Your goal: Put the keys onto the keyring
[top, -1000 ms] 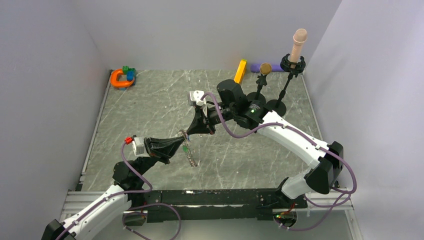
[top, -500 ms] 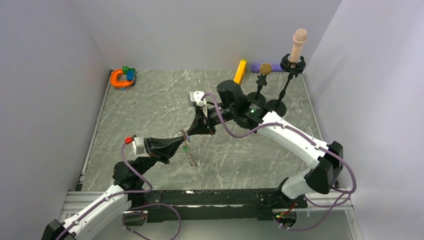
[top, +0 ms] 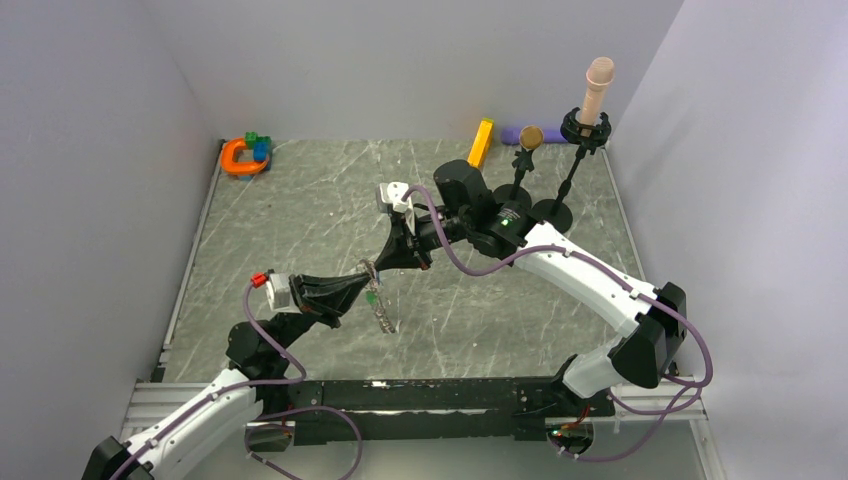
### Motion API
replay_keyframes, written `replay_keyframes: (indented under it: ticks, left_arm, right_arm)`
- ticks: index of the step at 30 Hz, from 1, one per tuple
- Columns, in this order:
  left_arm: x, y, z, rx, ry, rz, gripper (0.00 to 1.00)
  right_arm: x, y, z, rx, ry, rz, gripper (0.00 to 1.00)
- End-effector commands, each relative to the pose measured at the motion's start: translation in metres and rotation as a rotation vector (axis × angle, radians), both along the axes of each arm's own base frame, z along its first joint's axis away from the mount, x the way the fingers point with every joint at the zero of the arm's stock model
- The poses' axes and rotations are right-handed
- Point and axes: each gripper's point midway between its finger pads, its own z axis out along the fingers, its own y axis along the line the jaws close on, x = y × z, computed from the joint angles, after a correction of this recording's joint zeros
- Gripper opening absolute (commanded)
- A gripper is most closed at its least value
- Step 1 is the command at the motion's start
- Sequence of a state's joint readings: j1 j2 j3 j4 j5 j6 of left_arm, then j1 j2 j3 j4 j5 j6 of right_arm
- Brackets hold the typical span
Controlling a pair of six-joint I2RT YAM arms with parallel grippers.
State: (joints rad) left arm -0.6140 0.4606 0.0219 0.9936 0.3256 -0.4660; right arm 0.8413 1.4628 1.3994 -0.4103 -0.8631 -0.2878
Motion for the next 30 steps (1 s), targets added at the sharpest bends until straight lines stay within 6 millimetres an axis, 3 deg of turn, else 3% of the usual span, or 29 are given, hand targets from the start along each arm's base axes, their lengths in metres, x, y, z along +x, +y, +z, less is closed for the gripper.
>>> replay_keyframes:
  ticks: [1,16,30]
  left_arm:
    - [-0.012,0.004,0.034,-0.068,-0.102,-0.023,0.0]
    - [-0.013,0.005,0.037,-0.071,-0.106,-0.02,0.0]
    - [-0.008,0.006,0.029,-0.052,-0.076,-0.002,0.0]
  right_arm:
    - [-0.002,0.002,0.005,0.017,-0.014,0.007,0.0]
    - [-0.003,0.0,-0.004,-0.017,-0.029,0.002,0.0]
    - [0.003,0.0,0.006,-0.004,-0.07,-0.015,0.0]
